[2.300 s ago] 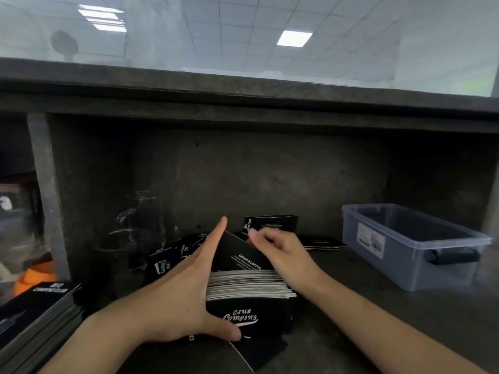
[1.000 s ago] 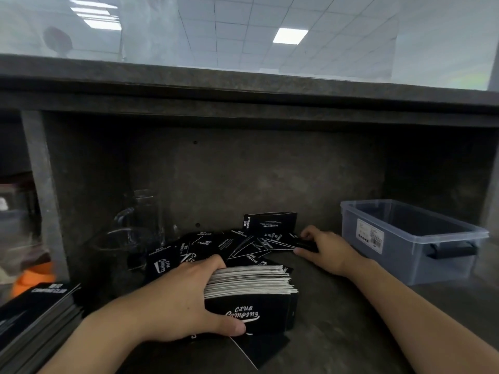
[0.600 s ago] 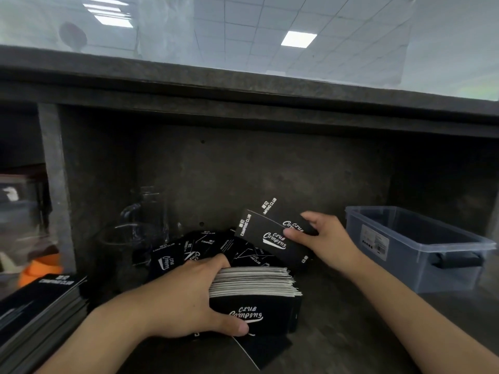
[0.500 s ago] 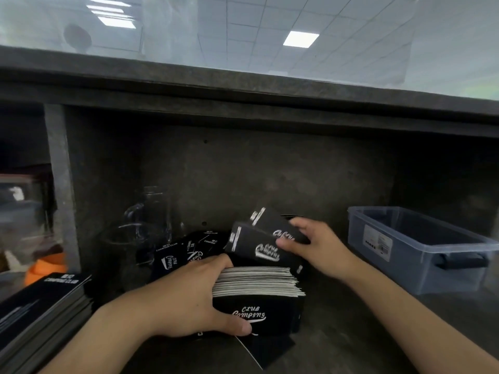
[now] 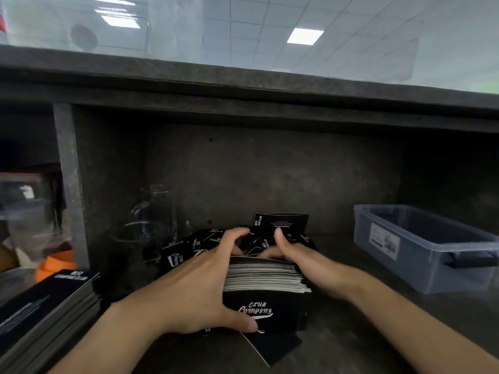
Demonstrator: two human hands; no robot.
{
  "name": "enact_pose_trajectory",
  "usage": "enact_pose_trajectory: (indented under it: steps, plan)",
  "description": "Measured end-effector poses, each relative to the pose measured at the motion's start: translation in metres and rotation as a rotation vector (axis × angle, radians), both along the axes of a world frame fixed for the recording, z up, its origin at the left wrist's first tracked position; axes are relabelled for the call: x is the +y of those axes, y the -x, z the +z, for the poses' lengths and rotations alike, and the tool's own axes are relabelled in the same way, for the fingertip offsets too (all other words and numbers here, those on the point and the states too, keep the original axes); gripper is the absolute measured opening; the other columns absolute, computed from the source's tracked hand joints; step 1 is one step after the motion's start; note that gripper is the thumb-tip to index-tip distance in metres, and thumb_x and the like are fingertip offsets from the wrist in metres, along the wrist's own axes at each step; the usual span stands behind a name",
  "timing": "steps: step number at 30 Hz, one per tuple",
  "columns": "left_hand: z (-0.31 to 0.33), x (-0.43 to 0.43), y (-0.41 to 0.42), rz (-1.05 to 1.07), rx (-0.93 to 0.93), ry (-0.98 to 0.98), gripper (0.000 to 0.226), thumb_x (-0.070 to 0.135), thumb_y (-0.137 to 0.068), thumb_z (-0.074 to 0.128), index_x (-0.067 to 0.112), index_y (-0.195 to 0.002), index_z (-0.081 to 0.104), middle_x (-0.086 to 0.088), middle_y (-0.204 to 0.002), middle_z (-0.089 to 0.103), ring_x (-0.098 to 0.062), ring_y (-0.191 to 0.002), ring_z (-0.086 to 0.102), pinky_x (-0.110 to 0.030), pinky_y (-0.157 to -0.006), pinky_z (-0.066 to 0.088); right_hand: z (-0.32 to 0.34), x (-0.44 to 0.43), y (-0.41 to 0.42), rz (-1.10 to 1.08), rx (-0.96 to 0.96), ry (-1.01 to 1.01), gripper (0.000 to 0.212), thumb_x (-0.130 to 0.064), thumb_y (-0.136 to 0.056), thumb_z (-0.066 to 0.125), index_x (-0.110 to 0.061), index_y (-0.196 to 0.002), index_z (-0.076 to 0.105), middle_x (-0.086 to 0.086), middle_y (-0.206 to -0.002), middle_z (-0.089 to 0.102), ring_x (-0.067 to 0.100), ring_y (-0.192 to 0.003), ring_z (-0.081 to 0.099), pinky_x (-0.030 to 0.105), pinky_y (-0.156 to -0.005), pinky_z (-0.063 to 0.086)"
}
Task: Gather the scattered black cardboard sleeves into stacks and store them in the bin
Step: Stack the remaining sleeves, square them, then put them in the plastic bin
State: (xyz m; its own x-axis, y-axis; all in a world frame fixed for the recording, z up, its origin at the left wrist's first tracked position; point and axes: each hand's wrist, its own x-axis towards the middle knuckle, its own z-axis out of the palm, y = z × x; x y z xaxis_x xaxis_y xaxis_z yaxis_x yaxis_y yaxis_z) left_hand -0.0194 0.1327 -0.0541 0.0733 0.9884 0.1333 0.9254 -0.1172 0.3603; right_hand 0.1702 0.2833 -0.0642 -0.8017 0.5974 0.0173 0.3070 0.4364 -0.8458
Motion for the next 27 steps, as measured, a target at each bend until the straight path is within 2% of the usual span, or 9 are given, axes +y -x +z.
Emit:
enact_pose_trajectory:
  steps: [2,4,6,8,11,13,15,23,27]
  plan:
    - [-0.003,0.001,0.002,-0.011,0.026,0.027,0.121,0.074,-0.064,0.079,0.063,-0.147,-0.008,0.038,-0.136,0.027,0.005,-0.132,0.033,-0.021,-0.111,0.032,-0.009,0.001,0.011,-0.049,0.152,0.056,0.076,-0.066,-0.099,0.015,-0.02,-0.115,0.072,-0.005,-0.113,0.075,0.011,-0.114,0.068,0.034,-0.109,0.046]
    - [-0.006,0.003,0.005,-0.025,0.058,0.023,0.111,0.078,-0.067,0.074,0.058,-0.152,0.006,0.035,-0.137,0.026,0.007,-0.133,0.026,-0.019,-0.111,0.028,-0.016,0.005,0.017,-0.075,0.268,0.167,0.076,-0.064,-0.102,0.017,-0.009,-0.12,0.067,0.004,-0.117,0.074,0.02,-0.114,0.068,0.038,-0.108,0.047]
    - [-0.007,0.004,0.007,-0.04,0.051,0.012,0.098,0.076,-0.066,0.077,0.056,-0.146,0.022,0.034,-0.134,0.031,0.01,-0.129,0.029,-0.017,-0.108,0.031,-0.019,0.008,0.021,-0.094,0.38,0.258,0.073,-0.061,-0.103,0.021,-0.004,-0.119,0.064,0.008,-0.116,0.074,0.023,-0.11,0.069,0.039,-0.104,0.05]
    - [-0.006,0.004,0.006,-0.038,0.028,0.02,0.089,0.074,-0.064,0.08,0.058,-0.136,0.03,0.035,-0.129,0.038,0.011,-0.124,0.036,-0.021,-0.108,0.037,-0.02,0.014,0.021,-0.15,0.438,0.155,0.057,-0.052,-0.105,0.029,-0.01,-0.111,0.067,0.004,-0.113,0.075,0.021,-0.109,0.07,0.043,-0.105,0.051]
    - [-0.006,0.005,0.006,-0.028,0.023,0.021,0.082,0.072,-0.064,0.081,0.059,-0.129,0.034,0.035,-0.125,0.043,0.011,-0.119,0.04,-0.025,-0.107,0.041,-0.026,0.041,0.007,-0.292,0.15,-0.474,0.023,-0.032,-0.103,0.057,-0.025,-0.123,0.065,-0.006,-0.135,0.063,0.01,-0.129,0.055,0.039,-0.116,0.04]
    - [-0.007,0.004,0.006,-0.026,0.016,0.015,0.08,0.072,-0.064,0.08,0.059,-0.128,0.034,0.035,-0.124,0.044,0.011,-0.118,0.041,-0.024,-0.106,0.041,-0.034,0.057,-0.004,-0.254,-0.181,-0.663,0.056,-0.031,-0.096,0.068,-0.024,-0.148,0.047,-0.003,-0.157,0.043,0.014,-0.145,0.039,0.035,-0.121,0.031]
    - [-0.008,0.004,0.006,-0.027,0.01,0.003,0.08,0.073,-0.064,0.08,0.06,-0.127,0.034,0.036,-0.124,0.044,0.011,-0.118,0.041,-0.023,-0.106,0.041,-0.04,0.066,-0.007,-0.264,-0.348,-0.658,0.067,-0.04,-0.098,0.062,-0.024,-0.157,0.033,0.0,-0.164,0.034,0.018,-0.151,0.032,0.038,-0.123,0.027]
    - [-0.008,0.003,0.005,-0.014,0.01,0.008,0.082,0.074,-0.063,0.079,0.06,-0.129,0.033,0.035,-0.126,0.043,0.012,-0.119,0.04,-0.024,-0.107,0.04,-0.03,0.071,0.0,-0.489,-0.559,-1.127,0.041,-0.047,-0.109,0.03,-0.025,-0.129,0.058,0.006,-0.12,0.071,0.027,-0.115,0.062,0.037,-0.096,0.041]
    - [-0.008,0.003,0.005,-0.013,0.002,0.012,0.083,0.075,-0.064,0.079,0.06,-0.13,0.032,0.036,-0.127,0.041,0.012,-0.121,0.039,-0.025,-0.108,0.039,-0.02,0.072,-0.011,-0.552,-0.057,-0.866,0.031,-0.043,-0.108,0.038,-0.023,-0.102,0.062,0.003,-0.088,0.072,0.024,-0.084,0.069,0.041,-0.078,0.054]
